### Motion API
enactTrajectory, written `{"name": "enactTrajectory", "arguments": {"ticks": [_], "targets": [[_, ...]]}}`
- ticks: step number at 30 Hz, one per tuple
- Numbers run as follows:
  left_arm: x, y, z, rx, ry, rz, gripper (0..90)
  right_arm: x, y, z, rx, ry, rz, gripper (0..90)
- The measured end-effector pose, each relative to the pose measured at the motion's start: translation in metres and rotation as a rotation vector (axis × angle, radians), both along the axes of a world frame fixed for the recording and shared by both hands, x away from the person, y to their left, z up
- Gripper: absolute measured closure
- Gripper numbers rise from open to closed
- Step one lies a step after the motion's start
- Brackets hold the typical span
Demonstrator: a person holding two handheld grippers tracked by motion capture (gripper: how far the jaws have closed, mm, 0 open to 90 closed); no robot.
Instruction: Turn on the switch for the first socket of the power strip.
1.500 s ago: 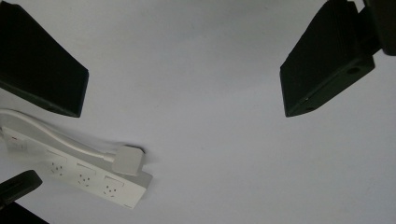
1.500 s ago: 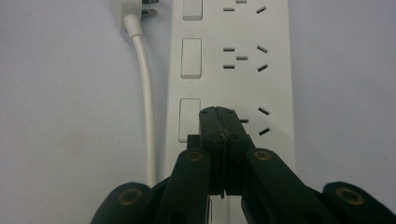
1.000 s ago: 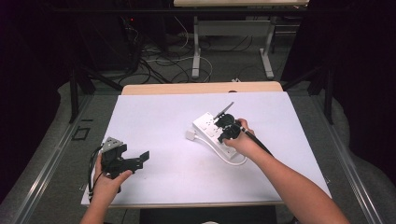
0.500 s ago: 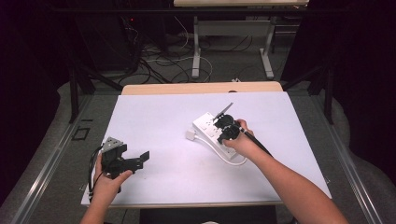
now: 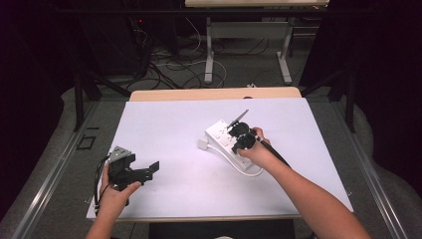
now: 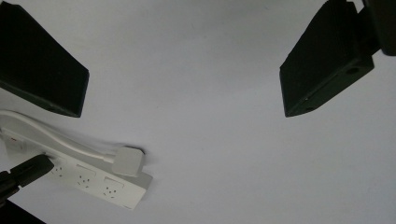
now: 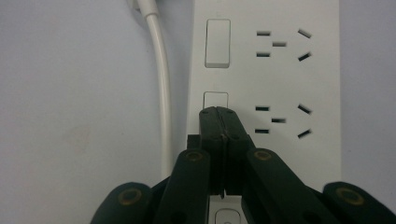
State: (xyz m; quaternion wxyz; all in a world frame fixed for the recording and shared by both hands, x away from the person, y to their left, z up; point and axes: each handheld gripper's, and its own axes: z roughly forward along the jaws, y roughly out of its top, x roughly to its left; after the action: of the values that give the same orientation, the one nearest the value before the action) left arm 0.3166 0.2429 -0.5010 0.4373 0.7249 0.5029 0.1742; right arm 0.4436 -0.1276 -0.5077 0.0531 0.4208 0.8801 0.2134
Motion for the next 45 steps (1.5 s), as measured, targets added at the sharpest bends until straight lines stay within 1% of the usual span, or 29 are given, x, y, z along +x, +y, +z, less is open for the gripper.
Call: {"name": "enactTrajectory", "arguments": {"ticks": [1, 2, 3, 5, 7, 8, 10, 11, 15, 19, 22, 24, 26, 27, 28, 29, 30, 31, 32, 33, 35, 36, 37, 38, 39, 41, 42, 43, 45], "targets": [[0.0, 0.0, 0.0, 0.0, 0.001, -0.001, 1.3, 0.0, -0.001, 0.005, -0.048, 0.042, 0.009, 90.0], [0.0, 0.0, 0.0, 0.0, 0.001, -0.001, 1.3, 0.0, 0.0, 0.004, -0.04, 0.036, 0.007, 90.0], [0.0, 0.0, 0.0, 0.002, 0.001, -0.002, 1.3, 0.0, 0.0, -0.004, 0.035, -0.028, -0.004, 90.0], [0.0, -0.001, 0.0, -0.002, -0.006, 0.002, 1.3, -0.001, 0.0, -0.004, 0.042, -0.028, -0.008, 90.0], [0.0, 0.0, 0.0, 0.001, 0.003, -0.002, 1.3, 0.0, 0.0, -0.004, 0.001, -0.017, -0.001, 90.0], [0.0, 0.0, 0.0, -0.001, 0.0, -0.001, 1.3, -0.001, 0.001, -0.003, 0.014, 0.008, -0.006, 90.0], [0.0, 0.0, 0.0, 0.0, 0.001, -0.002, 1.3, -0.001, 0.001, -0.004, -0.004, -0.012, -0.003, 90.0], [0.0, 0.0, 0.0, 0.0, 0.001, -0.001, 1.3, -0.001, 0.001, -0.003, -0.019, -0.01, -0.002, 90.0], [0.0, 0.0, 0.0, -0.001, 0.0, -0.001, 1.3, -0.001, 0.001, -0.004, 0.001, -0.016, -0.003, 90.0], [0.0, 0.001, 0.0, -0.002, 0.004, -0.002, 1.3, -0.001, 0.0, -0.004, -0.001, -0.012, 0.0, 90.0], [0.0, 0.001, 0.0, -0.002, 0.001, 0.0, 1.3, -0.002, 0.001, -0.005, 0.008, -0.023, -0.001, 90.0], [0.001, 0.0, 0.0, -0.002, -0.002, -0.002, 1.3, -0.002, 0.001, -0.005, 0.001, -0.031, 0.006, 90.0], [0.001, -0.001, 0.0, -0.004, -0.008, 0.003, 1.3, -0.002, 0.001, -0.004, -0.009, -0.025, 0.005, 90.0], [0.001, 0.0, 0.0, -0.005, -0.008, 0.003, 1.3, -0.002, 0.0, 0.0, -0.044, 0.012, 0.017, 90.0], [0.001, 0.0, 0.0, -0.005, -0.005, 0.004, 1.3, -0.003, 0.001, 0.0, -0.04, 0.016, 0.015, 90.0], [0.001, 0.0, 0.0, -0.003, -0.004, 0.004, 1.3, -0.003, 0.003, -0.01, 0.07, -0.078, -0.007, 90.0], [0.001, 0.0, -0.001, -0.003, -0.004, 0.004, 1.3, -0.004, 0.002, -0.009, 0.053, -0.068, -0.004, 90.0], [0.001, 0.001, -0.001, -0.001, -0.002, 0.003, 1.3, -0.004, 0.002, -0.003, 0.005, -0.02, 0.005, 89.9], [0.001, 0.0, -0.001, -0.004, -0.009, 0.009, 1.3, -0.004, 0.001, 0.001, -0.038, 0.002, 0.013, 89.8], [0.0, 0.0, -0.001, -0.005, -0.009, 0.009, 1.3, -0.004, 0.0, 0.003, -0.041, 0.004, 0.013, 89.8], [0.0, 0.001, 0.0, -0.002, 0.005, -0.004, 1.3, -0.004, -0.001, 0.001, 0.006, -0.032, 0.006, 89.7], [0.0, 0.0, 0.0, 0.0, 0.005, -0.002, 1.3, -0.004, -0.001, 0.001, 0.02, -0.035, 0.002, 89.5], [-0.001, 0.0, 0.0, 0.0, 0.005, -0.001, 1.3, -0.004, -0.001, 0.003, 0.01, -0.018, 0.0, 89.5], [0.0, 0.0, 0.0, 0.0, 0.005, -0.001, 1.3, -0.003, -0.002, 0.007, -0.029, 0.016, 0.004, 89.4], [0.0, 0.0, 0.0, 0.0, 0.004, -0.001, 1.3, -0.002, -0.003, 0.009, -0.043, 0.02, 0.011, 89.3], [0.0, 0.0, 0.0, 0.0, 0.003, -0.001, 1.3, -0.002, -0.004, 0.004, 0.025, -0.036, -0.004, 89.1], [0.0, 0.0, 0.0, 0.0, 0.003, -0.001, 1.3, -0.002, -0.004, 0.004, 0.041, -0.052, -0.01, 89.1], [0.0, 0.0, 0.0, 0.0, 0.004, -0.002, 1.3, -0.002, -0.005, 0.006, 0.031, -0.042, -0.012, 89.0], [0.0, 0.0, 0.0, 0.001, 0.006, -0.003, 1.3, -0.002, -0.005, 0.006, 0.037, -0.054, -0.019, 88.7]]}}
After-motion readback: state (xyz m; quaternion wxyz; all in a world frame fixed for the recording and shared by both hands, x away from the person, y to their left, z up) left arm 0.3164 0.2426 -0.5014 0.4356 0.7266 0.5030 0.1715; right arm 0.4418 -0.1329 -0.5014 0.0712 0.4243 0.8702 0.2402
